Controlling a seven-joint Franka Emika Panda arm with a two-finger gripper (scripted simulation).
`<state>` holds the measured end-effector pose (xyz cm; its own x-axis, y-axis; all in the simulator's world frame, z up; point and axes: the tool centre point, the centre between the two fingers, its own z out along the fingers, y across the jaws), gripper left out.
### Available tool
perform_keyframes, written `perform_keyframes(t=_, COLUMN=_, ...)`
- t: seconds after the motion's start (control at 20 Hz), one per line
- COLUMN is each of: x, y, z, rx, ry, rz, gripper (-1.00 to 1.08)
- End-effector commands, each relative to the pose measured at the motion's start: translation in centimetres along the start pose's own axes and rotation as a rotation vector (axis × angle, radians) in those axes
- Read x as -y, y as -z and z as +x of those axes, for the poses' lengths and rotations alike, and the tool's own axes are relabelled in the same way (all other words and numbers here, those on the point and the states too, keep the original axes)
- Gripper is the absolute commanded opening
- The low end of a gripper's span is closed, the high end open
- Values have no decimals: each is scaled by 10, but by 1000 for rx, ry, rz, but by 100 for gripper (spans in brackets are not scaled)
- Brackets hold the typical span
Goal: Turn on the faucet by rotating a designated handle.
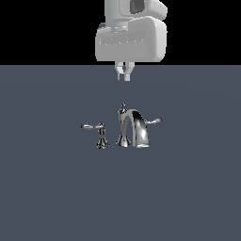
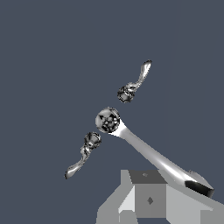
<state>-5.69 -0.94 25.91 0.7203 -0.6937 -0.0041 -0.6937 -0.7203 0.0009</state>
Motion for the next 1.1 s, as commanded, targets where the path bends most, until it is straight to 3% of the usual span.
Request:
perform_keyframes(t=0.0, x=4, y=-17, z=15, rx=-1, ry=-60, rz=1, gripper=-100)
perform_keyframes(t=1.05, x=-2, y=-146, z=140, rx=-6, ry=-527, rz=0, gripper=-100)
